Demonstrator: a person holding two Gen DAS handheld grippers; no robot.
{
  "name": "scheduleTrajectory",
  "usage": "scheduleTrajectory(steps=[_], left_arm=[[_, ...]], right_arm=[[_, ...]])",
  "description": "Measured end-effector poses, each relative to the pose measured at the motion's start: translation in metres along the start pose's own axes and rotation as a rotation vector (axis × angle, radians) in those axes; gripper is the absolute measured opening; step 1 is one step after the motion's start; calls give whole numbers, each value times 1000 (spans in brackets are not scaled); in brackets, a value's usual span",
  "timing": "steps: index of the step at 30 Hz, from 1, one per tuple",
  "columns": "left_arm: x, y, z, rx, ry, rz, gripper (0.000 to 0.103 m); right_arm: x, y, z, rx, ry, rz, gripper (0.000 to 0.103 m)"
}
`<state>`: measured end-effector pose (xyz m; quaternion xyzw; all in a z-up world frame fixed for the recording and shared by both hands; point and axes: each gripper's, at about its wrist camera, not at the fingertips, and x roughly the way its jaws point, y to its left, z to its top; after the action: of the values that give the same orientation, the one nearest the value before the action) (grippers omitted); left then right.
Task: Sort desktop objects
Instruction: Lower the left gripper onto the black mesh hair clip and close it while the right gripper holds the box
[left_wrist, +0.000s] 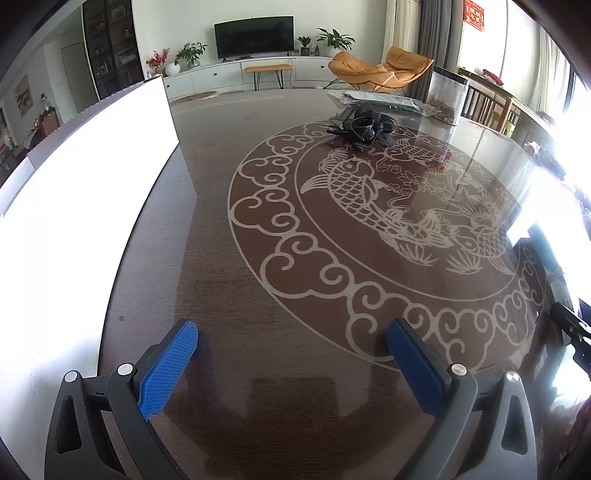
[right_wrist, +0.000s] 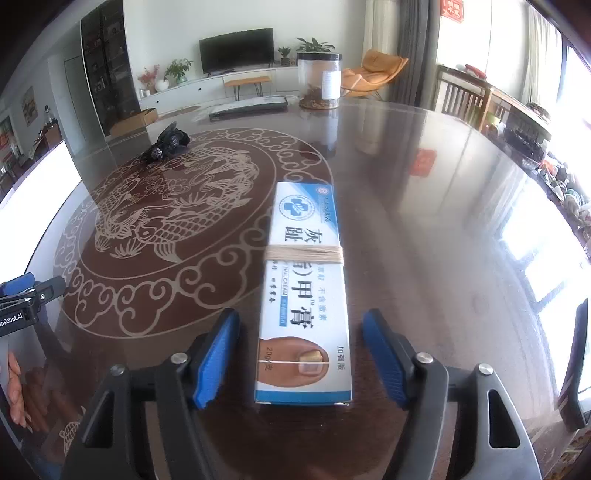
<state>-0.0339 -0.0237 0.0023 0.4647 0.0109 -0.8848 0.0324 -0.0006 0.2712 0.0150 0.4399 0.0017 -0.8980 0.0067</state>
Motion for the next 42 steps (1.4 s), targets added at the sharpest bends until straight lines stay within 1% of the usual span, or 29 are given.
scheduleTrajectory(steps=[2,8,15,19,22,27,35,38,42], left_arm=[[0,0,0,0,0,0,103],[0,0,0,0,0,0,103],[0,1,1,-2,2,-4,103],[9,-5,13,-16,11,-1,103],[24,-21,35,32,9,-32,103],[62,-53,89,177,15,-129,103],[108,-77,161,324,19,-226,103],[122,-81,183,318,24,-222,103],[138,-86,203,244,7,-175,103]], right_arm=[[2,2,0,-9,6,-9,79],[6,-1,1,7,18,-18,89],[7,2,1,2,24,-15,94],[7,2,0,0,26,-12,95],[7,2,0,-2,27,-10,96],[7,2,0,-5,29,-5,97],[7,4,1,-15,32,9,100],[8,5,1,-18,34,10,100],[8,7,2,-27,35,17,101]])
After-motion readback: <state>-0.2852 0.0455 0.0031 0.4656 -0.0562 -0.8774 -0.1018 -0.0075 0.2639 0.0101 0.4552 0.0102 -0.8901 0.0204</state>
